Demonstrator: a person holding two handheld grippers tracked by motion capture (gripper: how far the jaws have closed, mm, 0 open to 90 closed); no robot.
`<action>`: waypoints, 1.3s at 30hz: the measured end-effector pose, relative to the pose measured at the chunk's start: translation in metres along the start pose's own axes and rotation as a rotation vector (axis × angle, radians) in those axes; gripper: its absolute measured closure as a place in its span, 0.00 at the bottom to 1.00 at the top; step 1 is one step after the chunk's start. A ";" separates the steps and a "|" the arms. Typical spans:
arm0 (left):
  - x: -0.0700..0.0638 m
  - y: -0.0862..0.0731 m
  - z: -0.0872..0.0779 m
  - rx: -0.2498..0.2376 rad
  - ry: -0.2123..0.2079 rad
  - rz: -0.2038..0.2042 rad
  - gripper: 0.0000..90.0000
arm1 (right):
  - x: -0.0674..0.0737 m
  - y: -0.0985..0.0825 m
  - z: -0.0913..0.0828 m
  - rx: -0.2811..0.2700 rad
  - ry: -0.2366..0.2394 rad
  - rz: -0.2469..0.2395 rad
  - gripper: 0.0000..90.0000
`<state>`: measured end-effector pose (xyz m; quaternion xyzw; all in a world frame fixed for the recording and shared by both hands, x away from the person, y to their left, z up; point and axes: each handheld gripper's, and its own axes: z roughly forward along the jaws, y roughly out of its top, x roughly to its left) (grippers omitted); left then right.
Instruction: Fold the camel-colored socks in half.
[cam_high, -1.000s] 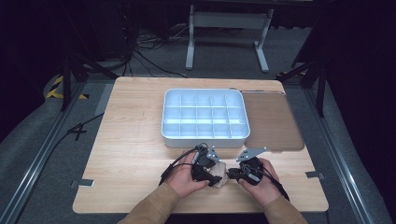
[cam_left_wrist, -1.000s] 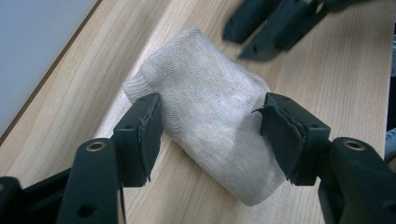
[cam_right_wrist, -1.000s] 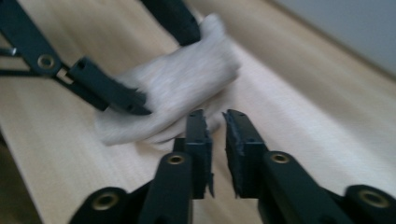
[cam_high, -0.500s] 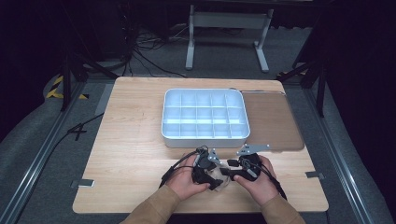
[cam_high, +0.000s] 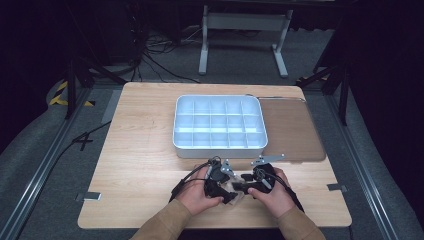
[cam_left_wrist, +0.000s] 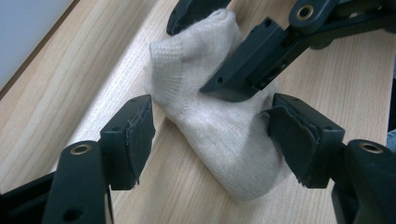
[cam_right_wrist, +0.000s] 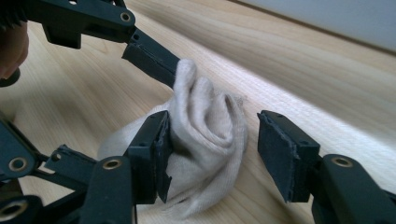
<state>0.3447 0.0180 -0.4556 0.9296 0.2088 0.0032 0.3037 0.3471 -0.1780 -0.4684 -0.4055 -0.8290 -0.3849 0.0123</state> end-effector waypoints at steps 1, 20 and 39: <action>0.000 0.000 0.000 -0.004 0.002 -0.001 0.34 | -0.001 -0.001 0.001 -0.001 0.013 0.014 0.50; 0.000 -0.003 -0.012 -0.014 -0.016 -0.060 0.36 | 0.000 0.001 0.001 -0.002 0.115 0.059 0.82; 0.004 -0.027 -0.065 -0.035 -0.010 -0.110 0.40 | 0.014 0.016 -0.034 -0.072 0.063 -0.031 0.82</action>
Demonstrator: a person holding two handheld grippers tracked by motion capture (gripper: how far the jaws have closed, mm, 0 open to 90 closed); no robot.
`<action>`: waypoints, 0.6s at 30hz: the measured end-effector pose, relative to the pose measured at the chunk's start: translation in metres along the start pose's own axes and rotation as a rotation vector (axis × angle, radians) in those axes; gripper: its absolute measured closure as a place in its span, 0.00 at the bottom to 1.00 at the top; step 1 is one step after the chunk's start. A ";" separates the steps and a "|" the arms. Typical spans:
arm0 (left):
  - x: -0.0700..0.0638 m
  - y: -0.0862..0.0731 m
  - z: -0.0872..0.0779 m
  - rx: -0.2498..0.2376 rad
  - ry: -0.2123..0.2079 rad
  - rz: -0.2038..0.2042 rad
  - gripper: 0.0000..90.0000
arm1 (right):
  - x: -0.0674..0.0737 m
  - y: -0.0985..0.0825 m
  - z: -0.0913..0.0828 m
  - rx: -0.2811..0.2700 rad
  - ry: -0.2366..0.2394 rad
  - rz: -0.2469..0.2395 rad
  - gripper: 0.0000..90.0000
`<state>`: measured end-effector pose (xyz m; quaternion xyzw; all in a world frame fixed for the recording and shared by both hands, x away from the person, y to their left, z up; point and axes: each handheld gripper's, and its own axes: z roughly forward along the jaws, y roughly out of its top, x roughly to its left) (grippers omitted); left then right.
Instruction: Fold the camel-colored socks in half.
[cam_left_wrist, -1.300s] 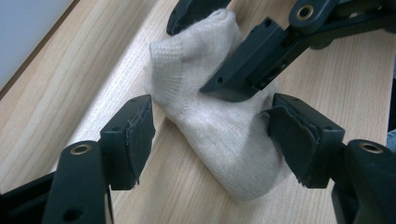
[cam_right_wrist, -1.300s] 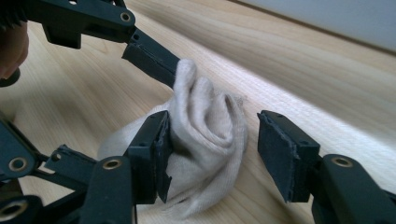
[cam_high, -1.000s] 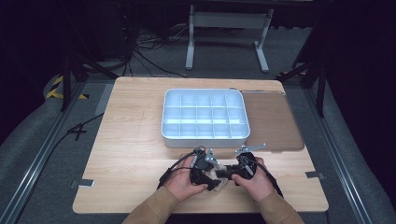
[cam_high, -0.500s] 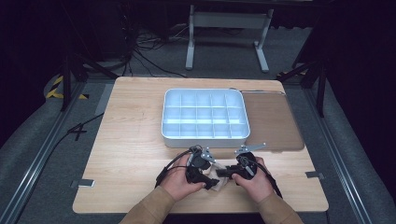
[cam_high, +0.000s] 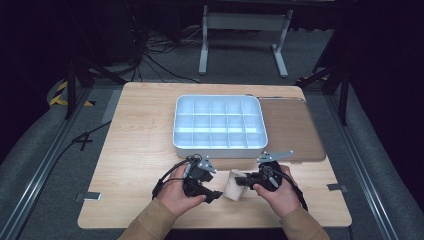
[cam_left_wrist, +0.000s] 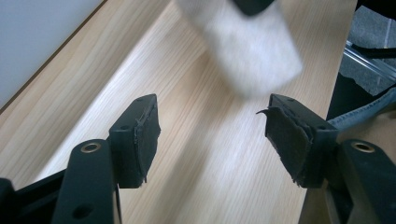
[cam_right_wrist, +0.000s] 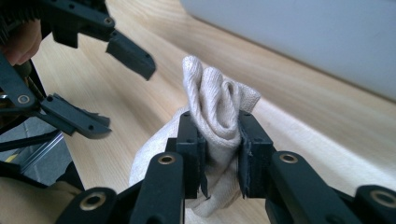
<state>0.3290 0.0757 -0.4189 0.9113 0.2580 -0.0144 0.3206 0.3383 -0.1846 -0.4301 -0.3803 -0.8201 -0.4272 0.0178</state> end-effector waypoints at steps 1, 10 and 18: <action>0.001 -0.002 -0.003 -0.006 0.004 -0.006 0.40 | 0.000 0.001 -0.002 -0.006 -0.002 0.001 0.82; 0.014 -0.007 -0.022 -0.032 0.024 -0.049 0.41 | 0.000 0.012 -0.012 -0.027 -0.024 -0.012 0.82; 0.019 -0.009 -0.027 -0.030 0.033 -0.059 0.42 | -0.001 0.025 -0.024 -0.050 -0.043 -0.020 0.82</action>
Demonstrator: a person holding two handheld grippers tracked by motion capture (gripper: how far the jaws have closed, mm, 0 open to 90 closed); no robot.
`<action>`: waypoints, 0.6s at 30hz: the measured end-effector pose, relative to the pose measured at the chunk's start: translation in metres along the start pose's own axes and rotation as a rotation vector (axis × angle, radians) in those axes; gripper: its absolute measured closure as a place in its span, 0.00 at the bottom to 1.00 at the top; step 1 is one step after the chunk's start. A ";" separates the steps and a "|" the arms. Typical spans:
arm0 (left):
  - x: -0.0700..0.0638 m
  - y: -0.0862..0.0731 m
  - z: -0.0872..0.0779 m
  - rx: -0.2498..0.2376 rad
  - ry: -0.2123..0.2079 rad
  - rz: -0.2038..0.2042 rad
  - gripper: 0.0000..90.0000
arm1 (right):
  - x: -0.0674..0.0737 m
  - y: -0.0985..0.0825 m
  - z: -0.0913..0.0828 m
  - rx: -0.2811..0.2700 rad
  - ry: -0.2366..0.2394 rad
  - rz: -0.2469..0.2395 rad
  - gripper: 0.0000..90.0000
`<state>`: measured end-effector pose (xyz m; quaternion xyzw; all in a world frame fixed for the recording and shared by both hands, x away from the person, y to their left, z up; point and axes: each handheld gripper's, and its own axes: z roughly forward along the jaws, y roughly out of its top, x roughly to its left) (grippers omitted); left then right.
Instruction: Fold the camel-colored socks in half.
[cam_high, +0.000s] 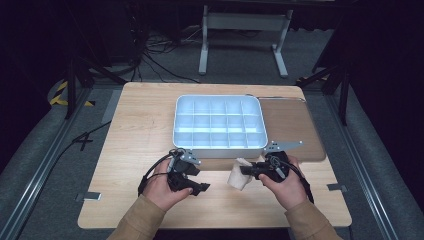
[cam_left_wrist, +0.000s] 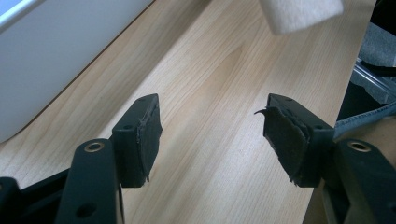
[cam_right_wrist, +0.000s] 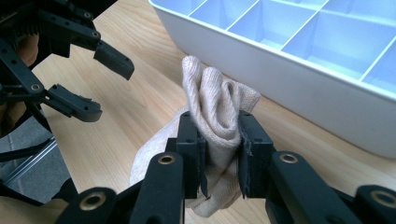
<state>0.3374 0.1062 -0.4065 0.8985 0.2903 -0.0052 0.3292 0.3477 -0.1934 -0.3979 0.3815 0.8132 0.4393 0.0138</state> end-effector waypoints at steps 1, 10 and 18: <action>0.000 0.000 -0.001 0.001 0.002 0.001 0.42 | -0.001 0.001 -0.001 0.000 -0.004 -0.007 0.82; 0.003 -0.001 -0.005 -0.005 0.009 -0.008 0.41 | -0.005 0.009 -0.008 -0.009 -0.028 -0.007 0.82; 0.005 -0.002 -0.005 -0.004 0.015 -0.009 0.41 | -0.012 0.017 -0.015 -0.026 -0.050 -0.007 0.82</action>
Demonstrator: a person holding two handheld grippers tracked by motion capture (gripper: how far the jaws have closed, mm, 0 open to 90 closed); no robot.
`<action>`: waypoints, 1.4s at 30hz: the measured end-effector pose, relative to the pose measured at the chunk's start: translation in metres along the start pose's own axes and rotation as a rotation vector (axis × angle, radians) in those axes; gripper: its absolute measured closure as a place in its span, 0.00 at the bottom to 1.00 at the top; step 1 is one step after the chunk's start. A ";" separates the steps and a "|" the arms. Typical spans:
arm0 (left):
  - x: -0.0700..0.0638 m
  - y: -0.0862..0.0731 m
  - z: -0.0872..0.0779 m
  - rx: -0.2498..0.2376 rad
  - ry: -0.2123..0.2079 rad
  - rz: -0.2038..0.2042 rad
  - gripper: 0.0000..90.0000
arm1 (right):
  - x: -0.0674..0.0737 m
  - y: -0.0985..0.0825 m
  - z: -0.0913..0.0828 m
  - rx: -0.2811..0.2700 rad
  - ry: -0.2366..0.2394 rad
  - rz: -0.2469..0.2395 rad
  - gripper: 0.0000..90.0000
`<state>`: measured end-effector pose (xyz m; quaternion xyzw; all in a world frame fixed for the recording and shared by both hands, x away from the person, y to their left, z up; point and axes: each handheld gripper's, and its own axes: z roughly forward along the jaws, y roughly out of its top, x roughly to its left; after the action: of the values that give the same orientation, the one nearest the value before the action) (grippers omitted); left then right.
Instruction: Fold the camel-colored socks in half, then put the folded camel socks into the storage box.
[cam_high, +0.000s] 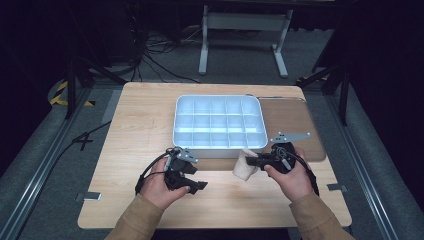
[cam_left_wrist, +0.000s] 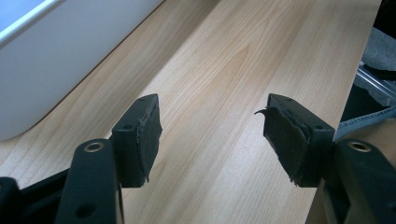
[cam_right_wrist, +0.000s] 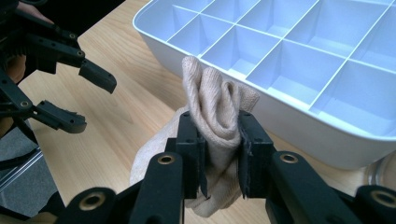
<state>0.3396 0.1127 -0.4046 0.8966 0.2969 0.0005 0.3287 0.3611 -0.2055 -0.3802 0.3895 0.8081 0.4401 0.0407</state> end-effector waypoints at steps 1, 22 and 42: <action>0.000 0.000 0.000 -0.002 -0.002 -0.001 0.41 | -0.001 0.001 -0.001 -0.001 -0.006 -0.003 0.82; 0.007 -0.006 -0.008 -0.009 0.019 -0.029 0.41 | -0.029 0.036 -0.011 -0.035 -0.079 -0.023 0.82; 0.012 -0.020 -0.018 -0.021 0.039 -0.066 0.41 | -0.078 0.059 0.012 0.014 -0.172 -0.051 0.81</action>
<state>0.3354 0.1425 -0.4044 0.8827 0.3324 0.0101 0.3322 0.4554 -0.2310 -0.3651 0.4056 0.8141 0.3982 0.1185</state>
